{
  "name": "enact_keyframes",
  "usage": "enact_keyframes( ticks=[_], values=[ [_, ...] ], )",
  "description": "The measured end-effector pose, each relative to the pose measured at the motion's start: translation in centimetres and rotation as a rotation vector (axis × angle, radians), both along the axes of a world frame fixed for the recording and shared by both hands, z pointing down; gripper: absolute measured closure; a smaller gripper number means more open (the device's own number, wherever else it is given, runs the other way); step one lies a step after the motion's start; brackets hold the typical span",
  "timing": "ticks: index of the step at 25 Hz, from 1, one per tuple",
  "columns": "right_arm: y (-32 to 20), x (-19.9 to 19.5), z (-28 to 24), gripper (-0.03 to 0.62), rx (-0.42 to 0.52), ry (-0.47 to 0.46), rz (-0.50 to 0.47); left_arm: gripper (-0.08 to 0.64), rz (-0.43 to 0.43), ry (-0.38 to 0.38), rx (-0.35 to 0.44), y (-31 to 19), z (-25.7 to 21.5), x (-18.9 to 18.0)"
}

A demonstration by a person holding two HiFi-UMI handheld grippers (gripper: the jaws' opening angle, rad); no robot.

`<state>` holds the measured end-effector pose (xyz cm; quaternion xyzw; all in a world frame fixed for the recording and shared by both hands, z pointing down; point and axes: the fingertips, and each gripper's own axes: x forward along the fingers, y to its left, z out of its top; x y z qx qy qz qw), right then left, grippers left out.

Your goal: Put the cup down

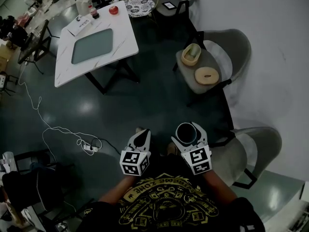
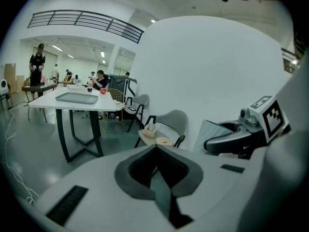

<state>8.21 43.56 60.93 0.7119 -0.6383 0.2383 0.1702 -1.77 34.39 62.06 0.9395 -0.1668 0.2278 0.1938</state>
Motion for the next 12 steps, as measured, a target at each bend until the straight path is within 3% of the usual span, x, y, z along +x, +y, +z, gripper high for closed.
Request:
enact_keyframes(
  ticks=[12],
  values=[
    [-4.0,-0.3,-0.8,0.212,0.004,-0.012,-0.020,0.551,-0.036,0.015,0.004,-3.6,-1.0,-0.4]
  ],
)
